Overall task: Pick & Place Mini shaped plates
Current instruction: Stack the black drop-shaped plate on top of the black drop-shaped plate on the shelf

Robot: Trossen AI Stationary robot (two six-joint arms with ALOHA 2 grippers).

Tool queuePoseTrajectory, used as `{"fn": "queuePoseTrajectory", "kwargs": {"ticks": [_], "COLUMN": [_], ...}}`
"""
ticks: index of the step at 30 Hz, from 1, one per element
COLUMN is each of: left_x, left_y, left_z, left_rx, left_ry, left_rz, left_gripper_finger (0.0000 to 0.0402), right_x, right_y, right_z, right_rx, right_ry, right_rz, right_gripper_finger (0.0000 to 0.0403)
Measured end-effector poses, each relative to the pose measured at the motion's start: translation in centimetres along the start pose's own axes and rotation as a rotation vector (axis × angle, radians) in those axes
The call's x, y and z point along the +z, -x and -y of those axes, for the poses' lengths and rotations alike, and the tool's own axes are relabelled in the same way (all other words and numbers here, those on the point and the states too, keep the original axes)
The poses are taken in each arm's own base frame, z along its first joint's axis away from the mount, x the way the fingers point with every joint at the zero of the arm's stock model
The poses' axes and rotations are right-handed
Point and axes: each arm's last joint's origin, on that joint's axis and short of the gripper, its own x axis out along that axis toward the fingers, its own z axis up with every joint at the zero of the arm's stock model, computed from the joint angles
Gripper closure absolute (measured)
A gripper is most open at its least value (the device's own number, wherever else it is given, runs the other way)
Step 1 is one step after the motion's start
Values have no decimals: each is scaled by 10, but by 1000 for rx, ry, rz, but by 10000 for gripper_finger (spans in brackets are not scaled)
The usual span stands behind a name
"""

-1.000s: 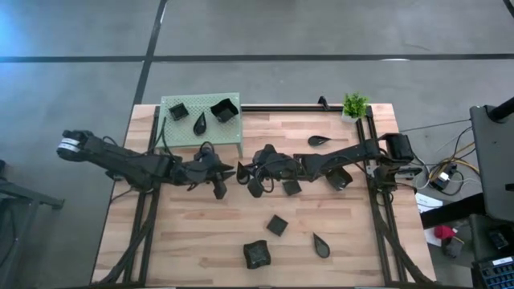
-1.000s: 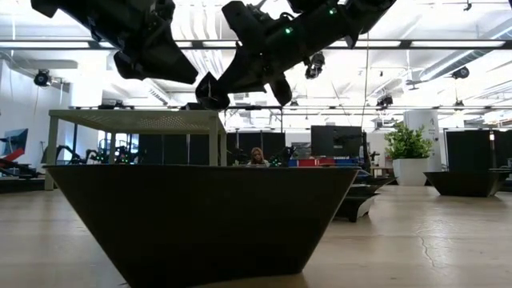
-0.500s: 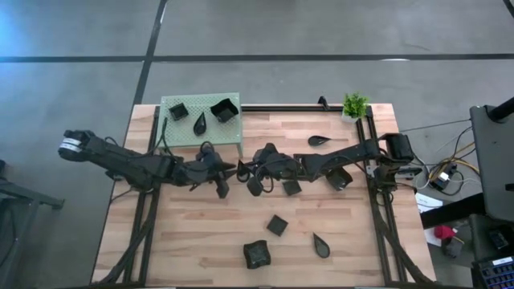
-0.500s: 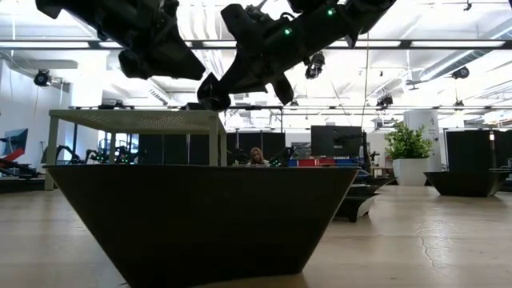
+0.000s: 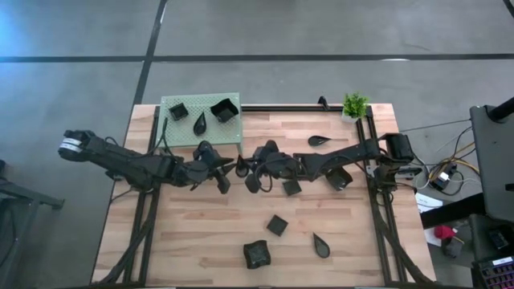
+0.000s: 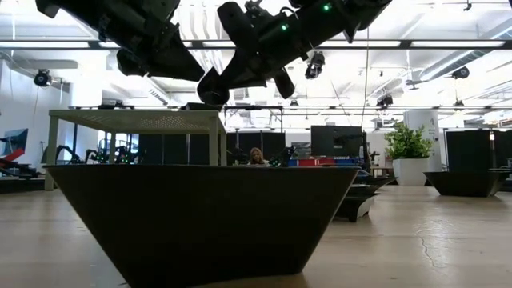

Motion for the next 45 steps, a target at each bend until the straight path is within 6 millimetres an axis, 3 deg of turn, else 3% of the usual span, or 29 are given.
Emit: {"fn": "queuePoseTrajectory", "kwargs": {"ticks": [35,39,45], "left_x": [3,4,4], "left_y": [-1,-1,-2], "left_z": [-2,-2,-2], "left_rx": [32,34,38], "left_ry": [15,23,21], "left_rz": [38,39,41], "left_gripper_finger": [304,325,392], "right_x": [7,7,8], "right_y": [0,0,0], "right_z": [-2,-2,-2], "right_rx": [1,1,3], "right_ry": [-29,-30,-37], "right_rz": [61,63,69], "right_gripper_finger": [394,394,394]}}
